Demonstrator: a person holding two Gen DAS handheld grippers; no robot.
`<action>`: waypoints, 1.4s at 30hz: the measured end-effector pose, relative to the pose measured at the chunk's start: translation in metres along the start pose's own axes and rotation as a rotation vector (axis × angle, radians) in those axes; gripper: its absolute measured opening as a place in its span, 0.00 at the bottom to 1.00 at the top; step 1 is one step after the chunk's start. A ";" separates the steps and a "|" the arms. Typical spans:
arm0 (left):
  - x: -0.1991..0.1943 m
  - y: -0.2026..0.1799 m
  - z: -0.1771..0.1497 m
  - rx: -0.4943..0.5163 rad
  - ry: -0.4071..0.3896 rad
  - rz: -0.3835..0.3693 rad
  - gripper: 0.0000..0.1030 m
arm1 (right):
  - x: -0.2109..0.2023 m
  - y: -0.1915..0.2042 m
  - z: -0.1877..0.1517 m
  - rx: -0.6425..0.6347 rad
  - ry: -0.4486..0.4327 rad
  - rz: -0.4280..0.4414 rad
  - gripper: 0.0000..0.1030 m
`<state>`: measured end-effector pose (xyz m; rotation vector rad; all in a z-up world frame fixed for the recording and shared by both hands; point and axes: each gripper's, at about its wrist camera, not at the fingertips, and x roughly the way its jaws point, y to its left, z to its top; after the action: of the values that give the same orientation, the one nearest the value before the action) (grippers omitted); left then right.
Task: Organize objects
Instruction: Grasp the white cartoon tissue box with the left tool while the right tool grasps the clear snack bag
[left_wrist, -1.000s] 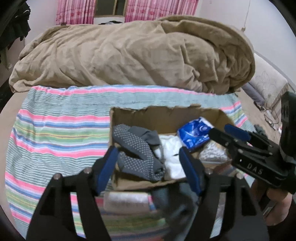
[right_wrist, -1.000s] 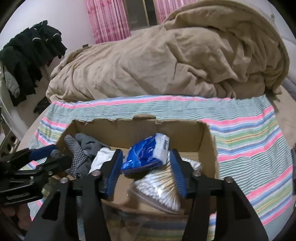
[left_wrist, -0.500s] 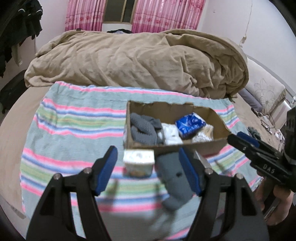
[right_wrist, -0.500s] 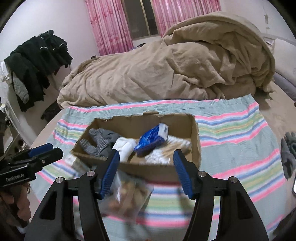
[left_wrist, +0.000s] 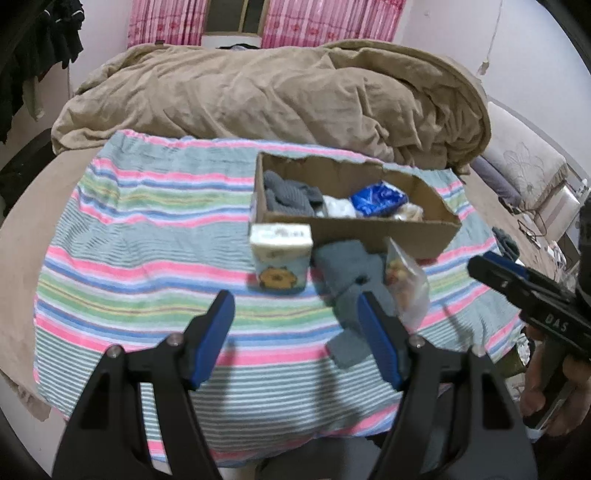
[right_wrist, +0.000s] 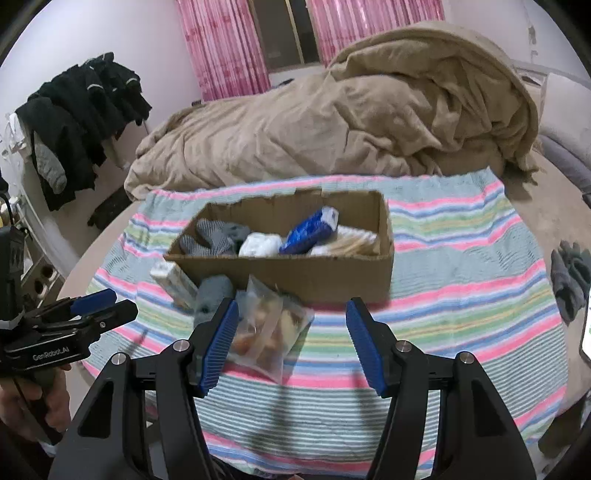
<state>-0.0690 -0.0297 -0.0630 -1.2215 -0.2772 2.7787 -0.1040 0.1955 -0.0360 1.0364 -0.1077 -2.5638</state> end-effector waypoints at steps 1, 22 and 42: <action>0.004 -0.001 -0.002 0.004 0.007 -0.001 0.68 | 0.003 0.001 -0.002 0.004 0.010 0.000 0.62; 0.064 0.005 0.009 -0.018 -0.035 0.051 0.68 | 0.078 -0.001 -0.014 0.110 0.208 0.103 0.71; 0.029 -0.003 0.011 0.028 -0.045 0.012 0.45 | 0.035 0.002 -0.012 0.046 0.115 0.076 0.44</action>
<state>-0.0967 -0.0241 -0.0757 -1.1602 -0.2347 2.8129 -0.1186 0.1820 -0.0672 1.1714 -0.1733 -2.4385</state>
